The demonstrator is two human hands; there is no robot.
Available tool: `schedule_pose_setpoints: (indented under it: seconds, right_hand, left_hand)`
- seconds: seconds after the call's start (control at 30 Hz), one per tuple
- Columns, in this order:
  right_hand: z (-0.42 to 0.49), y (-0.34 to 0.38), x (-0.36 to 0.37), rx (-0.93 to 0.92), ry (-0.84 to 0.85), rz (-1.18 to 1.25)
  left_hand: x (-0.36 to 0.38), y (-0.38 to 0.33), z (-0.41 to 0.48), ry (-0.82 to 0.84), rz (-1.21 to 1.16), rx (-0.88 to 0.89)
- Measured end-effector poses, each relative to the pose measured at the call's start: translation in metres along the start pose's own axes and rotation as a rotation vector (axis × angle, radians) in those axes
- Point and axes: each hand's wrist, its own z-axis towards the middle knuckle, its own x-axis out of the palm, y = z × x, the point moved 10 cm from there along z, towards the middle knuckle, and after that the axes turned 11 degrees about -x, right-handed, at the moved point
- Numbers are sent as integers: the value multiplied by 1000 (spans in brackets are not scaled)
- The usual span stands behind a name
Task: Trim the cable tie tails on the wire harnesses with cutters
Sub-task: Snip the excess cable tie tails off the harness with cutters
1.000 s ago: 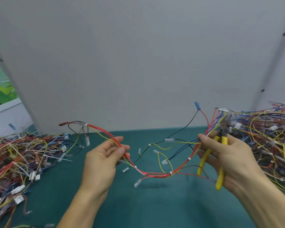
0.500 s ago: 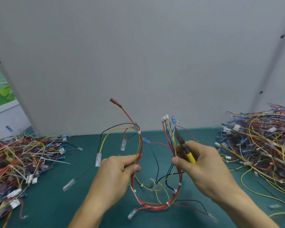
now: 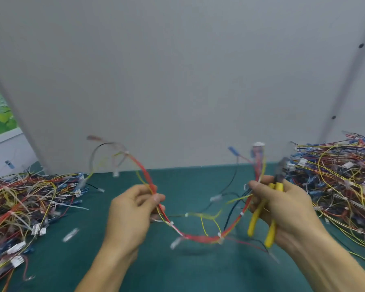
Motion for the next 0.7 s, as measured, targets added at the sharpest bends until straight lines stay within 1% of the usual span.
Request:
schedule_pose_setpoints:
  seconds: [0.07, 0.13, 0.2, 0.27, 0.37, 0.47, 0.57, 0.7]
  right_hand:
    - [4, -8, -10, 114, -88, 188]
    - [7, -11, -15, 157, -116, 257]
    - [8, -13, -16, 168, -114, 288]
    - [9, -13, -16, 153, -110, 301]
    - [9, 1, -14, 70, -100, 311]
    - [9, 28, -14, -93, -90, 369]
    - [7, 64, -9, -253, -64, 336]
    - [13, 116, 7, -367, -23, 342]
  left_hand:
    - [-13, 11, 7, -58, -211, -110]
    - [-19, 23, 13, -69, -356, -200]
    - [-18, 29, 15, -62, -429, -246]
    - [-15, 33, 15, -56, -449, -258]
    - [-12, 35, 16, -32, -477, -267]
    - [-8, 38, 16, -7, -469, -298]
    - [0, 40, 12, 42, -388, -320]
    - [9, 41, 2, 94, -239, -323]
